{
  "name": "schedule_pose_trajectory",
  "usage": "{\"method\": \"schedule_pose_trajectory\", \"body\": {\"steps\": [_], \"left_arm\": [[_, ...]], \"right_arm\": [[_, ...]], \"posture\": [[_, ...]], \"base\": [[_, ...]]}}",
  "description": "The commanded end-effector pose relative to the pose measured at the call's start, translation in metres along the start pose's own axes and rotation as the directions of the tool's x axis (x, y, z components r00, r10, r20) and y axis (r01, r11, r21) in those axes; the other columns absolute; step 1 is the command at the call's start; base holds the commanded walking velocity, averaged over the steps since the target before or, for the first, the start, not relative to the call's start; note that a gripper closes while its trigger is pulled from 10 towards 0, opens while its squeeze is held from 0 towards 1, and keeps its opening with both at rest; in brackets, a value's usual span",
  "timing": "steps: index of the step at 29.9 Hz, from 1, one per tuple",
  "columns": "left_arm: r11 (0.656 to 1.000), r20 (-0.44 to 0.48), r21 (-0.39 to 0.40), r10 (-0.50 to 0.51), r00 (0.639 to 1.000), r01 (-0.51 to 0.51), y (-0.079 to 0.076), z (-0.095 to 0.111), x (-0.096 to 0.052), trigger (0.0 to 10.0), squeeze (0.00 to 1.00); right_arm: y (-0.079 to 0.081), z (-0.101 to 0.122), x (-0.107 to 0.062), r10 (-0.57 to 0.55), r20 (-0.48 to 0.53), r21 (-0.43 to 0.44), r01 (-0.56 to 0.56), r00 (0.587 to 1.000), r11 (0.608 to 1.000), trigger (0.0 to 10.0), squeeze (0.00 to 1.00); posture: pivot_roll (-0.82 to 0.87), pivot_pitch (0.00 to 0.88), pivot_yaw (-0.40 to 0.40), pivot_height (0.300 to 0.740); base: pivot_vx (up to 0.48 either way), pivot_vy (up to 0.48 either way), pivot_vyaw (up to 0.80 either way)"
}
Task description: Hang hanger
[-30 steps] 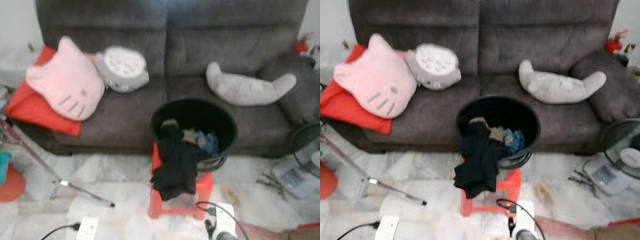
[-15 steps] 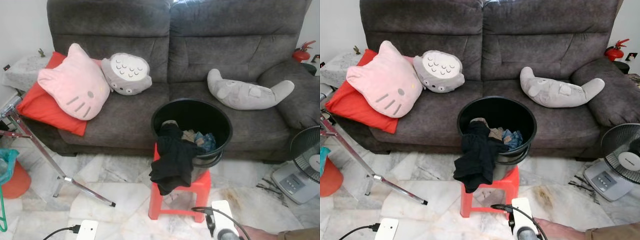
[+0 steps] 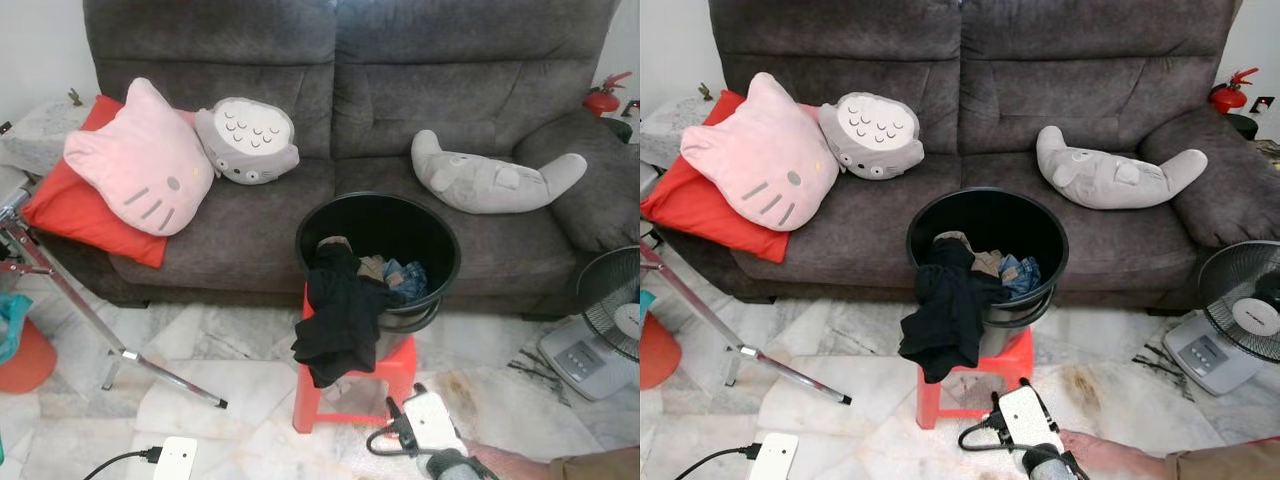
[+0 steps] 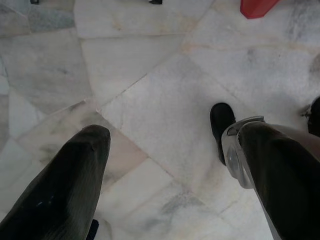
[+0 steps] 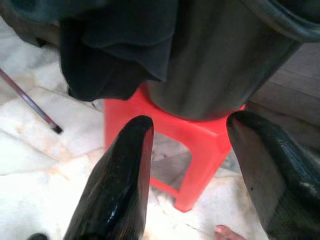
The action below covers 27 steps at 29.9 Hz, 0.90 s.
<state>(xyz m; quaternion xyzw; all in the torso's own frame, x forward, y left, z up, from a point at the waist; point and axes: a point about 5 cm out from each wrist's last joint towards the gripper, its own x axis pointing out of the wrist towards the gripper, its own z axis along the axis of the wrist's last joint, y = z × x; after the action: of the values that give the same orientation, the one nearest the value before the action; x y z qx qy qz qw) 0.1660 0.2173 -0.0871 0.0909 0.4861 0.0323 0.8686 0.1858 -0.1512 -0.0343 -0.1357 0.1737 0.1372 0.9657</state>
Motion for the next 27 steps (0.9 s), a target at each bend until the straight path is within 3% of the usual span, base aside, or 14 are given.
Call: {"method": "schedule_pose_trajectory", "body": {"steps": [1, 6, 12, 13, 14, 15, 16, 19, 20, 21, 22, 23, 27], "left_arm": [[1.000, -0.016, 0.027, -0.002, 1.000, 0.003, 0.001, -0.004, 0.000, 10.0, 0.00], [0.999, -0.017, 0.036, 0.000, 1.000, 0.001, 0.001, -0.003, 0.000, 10.0, 0.00], [0.999, -0.016, 0.039, 0.002, 1.000, -0.001, 0.001, -0.003, 0.000, 10.0, 0.00], [0.999, -0.016, 0.039, 0.002, 1.000, -0.002, 0.001, -0.003, 0.000, 10.0, 0.00], [0.999, -0.015, 0.039, 0.003, 1.000, -0.002, 0.001, -0.003, 0.000, 10.0, 0.00], [0.999, -0.015, 0.039, 0.003, 1.000, -0.003, 0.001, -0.003, 0.000, 10.0, 0.00], [0.999, -0.014, 0.038, 0.004, 1.000, -0.003, 0.001, -0.002, 0.000, 10.0, 0.00], [0.999, -0.014, 0.036, 0.004, 1.000, -0.004, 0.001, -0.002, 0.000, 10.0, 0.00], [0.999, -0.013, 0.037, 0.005, 1.000, -0.004, 0.001, -0.002, 0.000, 10.0, 0.00], [0.999, -0.012, 0.037, 0.005, 1.000, -0.005, 0.001, -0.002, 0.000, 10.0, 0.00], [0.999, -0.011, 0.038, 0.005, 1.000, -0.005, 0.001, -0.001, 0.000, 10.0, 0.00], [0.999, -0.010, 0.037, 0.006, 1.000, -0.006, 0.001, -0.001, 0.000, 10.0, 0.00], [0.999, -0.008, 0.034, 0.008, 1.000, -0.008, 0.001, 0.000, 0.000, 10.0, 0.00]], "right_arm": [[-0.001, 0.009, -0.002, 0.032, 0.045, 0.035, -0.033, 0.998, 0.999, 10.0, 0.00], [-0.006, 0.023, -0.013, 0.041, 0.115, 0.013, -0.043, 0.992, 0.999, 10.0, 0.00], [-0.010, 0.032, -0.011, 0.049, 0.127, 0.040, -0.055, 0.991, 0.998, 10.0, 0.00], [-0.012, 0.037, -0.009, 0.056, 0.138, 0.043, -0.063, 0.989, 0.997, 10.0, 0.36], [-0.014, 0.041, -0.007, 0.064, 0.148, 0.046, -0.071, 0.987, 0.996, 10.0, 0.90], [-0.015, 0.044, -0.006, 0.069, 0.156, 0.048, -0.077, 0.985, 0.996, 10.0, 0.90], [-0.016, 0.047, -0.004, 0.072, 0.164, 0.047, -0.081, 0.984, 0.996, 10.0, 1.00], [-0.016, 0.053, 0.002, 0.078, 0.172, 0.039, -0.086, 0.982, 0.995, 10.0, 1.00], [-0.016, 0.055, 0.008, 0.086, 0.169, 0.032, -0.093, 0.982, 0.995, 10.0, 0.76], [-0.017, 0.055, 0.009, 0.088, 0.166, 0.032, -0.095, 0.982, 0.995, 10.0, 0.76], [-0.016, 0.056, 0.011, 0.094, 0.165, 0.034, -0.101, 0.982, 0.994, 10.0, 0.14], [-0.016, 0.057, 0.015, 0.104, 0.161, 0.031, -0.110, 0.982, 0.993, 10.0, 0.00], [-0.009, 0.063, 0.022, 0.175, 0.163, 0.026, -0.182, 0.971, 0.983, 10.0, 0.00]], "posture": [[-0.04, 0.000, 0.032, 0.740], [-0.05, 0.000, 0.035, 0.740], [-0.06, 0.000, 0.039, 0.740], [-0.05, 0.000, 0.036, 0.740], [-0.05, 0.000, 0.036, 0.740], [-0.05, 0.000, 0.036, 0.740], [-0.05, 0.000, 0.036, 0.740], [-0.05, 0.000, 0.035, 0.740], [-0.05, 0.000, 0.035, 0.740], [-0.05, 0.000, 0.035, 0.740], [-0.05, 0.000, 0.038, 0.740], [-0.05, 0.000, 0.039, 0.740], [-0.05, 0.000, 0.039, 0.740]], "base": [[0.000, 0.000, 0.00], [0.000, 0.000, 0.00], [0.000, 0.000, 0.00], [0.000, 0.000, 0.00], [0.000, 0.000, 0.00], [0.000, 0.000, 0.00], [0.000, 0.000, 0.00], [0.000, 0.000, 0.00], [0.000, 0.000, 0.00], [0.000, 0.000, 0.00], [0.000, 0.000, 0.00], [0.000, 0.000, 0.00], [0.000, 0.000, 0.00]]}}
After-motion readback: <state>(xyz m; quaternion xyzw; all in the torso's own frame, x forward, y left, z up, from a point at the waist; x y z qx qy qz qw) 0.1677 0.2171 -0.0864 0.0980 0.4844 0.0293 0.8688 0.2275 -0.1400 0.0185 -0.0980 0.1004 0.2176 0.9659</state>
